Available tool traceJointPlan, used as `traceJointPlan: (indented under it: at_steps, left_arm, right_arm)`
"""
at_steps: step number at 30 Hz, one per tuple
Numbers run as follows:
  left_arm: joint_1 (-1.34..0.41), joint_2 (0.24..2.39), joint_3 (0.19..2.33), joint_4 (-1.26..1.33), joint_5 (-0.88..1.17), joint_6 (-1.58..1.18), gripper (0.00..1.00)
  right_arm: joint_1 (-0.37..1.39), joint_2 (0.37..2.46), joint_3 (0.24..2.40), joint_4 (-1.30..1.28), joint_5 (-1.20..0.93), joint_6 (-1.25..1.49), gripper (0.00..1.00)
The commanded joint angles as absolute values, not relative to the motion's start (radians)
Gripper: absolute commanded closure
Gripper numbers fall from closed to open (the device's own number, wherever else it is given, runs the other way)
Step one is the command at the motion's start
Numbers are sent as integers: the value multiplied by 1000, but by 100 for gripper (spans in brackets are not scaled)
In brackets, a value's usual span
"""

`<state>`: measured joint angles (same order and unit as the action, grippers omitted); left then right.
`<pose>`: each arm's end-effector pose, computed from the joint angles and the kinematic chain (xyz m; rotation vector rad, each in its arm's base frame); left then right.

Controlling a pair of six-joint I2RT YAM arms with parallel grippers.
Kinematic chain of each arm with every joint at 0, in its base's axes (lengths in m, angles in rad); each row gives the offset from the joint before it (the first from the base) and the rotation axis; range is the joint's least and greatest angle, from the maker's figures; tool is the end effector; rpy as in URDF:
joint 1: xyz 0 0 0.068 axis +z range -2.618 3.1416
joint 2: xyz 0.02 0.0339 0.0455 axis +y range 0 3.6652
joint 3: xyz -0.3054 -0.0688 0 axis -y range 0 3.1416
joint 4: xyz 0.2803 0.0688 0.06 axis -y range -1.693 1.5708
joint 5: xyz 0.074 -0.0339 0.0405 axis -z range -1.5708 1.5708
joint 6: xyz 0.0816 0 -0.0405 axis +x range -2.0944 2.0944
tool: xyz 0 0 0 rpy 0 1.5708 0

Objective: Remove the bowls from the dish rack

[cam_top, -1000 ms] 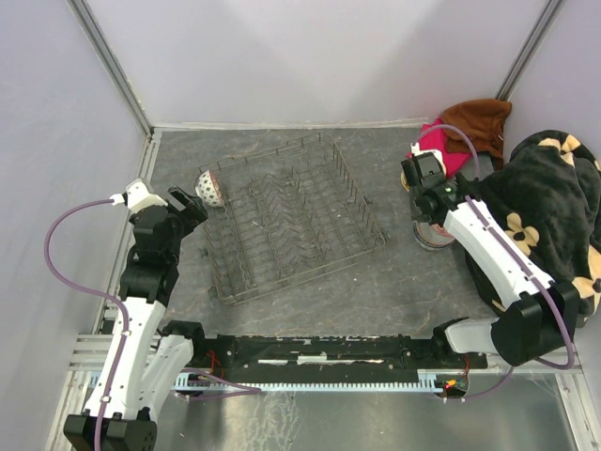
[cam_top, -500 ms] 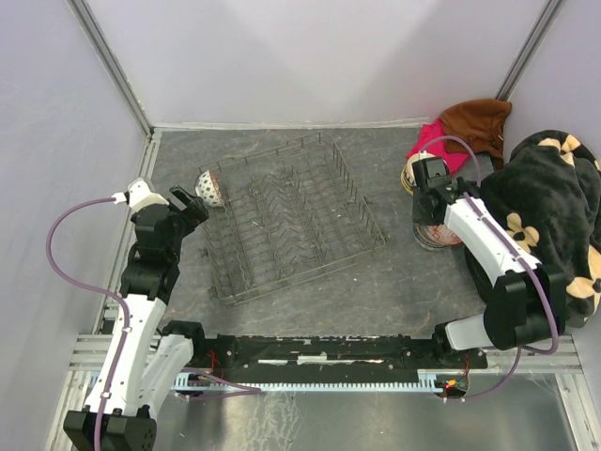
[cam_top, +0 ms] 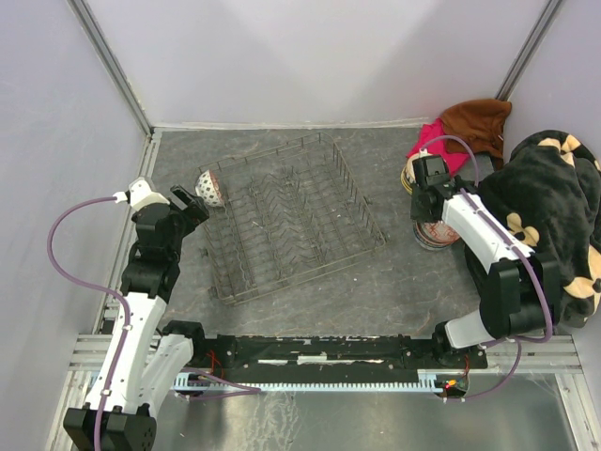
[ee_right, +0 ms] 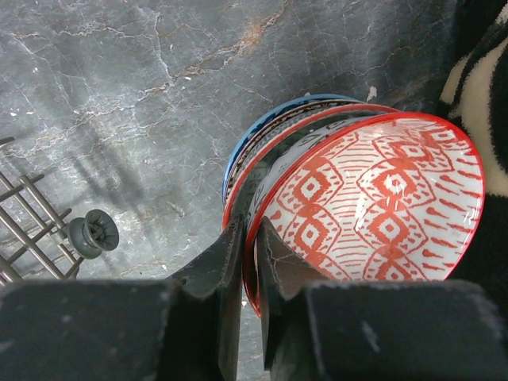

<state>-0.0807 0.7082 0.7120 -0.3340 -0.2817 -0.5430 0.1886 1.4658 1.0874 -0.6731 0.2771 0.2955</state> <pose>0.2134 0.0055 0.3238 -0.6164 1.7873 -0.1584 0.3443 0.0430 0.2370 0.2322 2.5593 -0.1841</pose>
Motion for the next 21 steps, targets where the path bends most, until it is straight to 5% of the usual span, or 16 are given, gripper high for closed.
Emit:
traceJointPlan:
  at_steps: [1,11,21]
  left_arm:
    - [-81,704,724,-286,-281,-572,10]
    - [-80,701,722,-288,-279,-573,10]
    - [-80,704,729,-284,-276,-575,10]
  right_arm:
    - [181,1457,1085,-617,256,317,76]
    - [181,1398,1083,-638,258,327,60]
    - [181,1351,1105,-665,236,343,58]
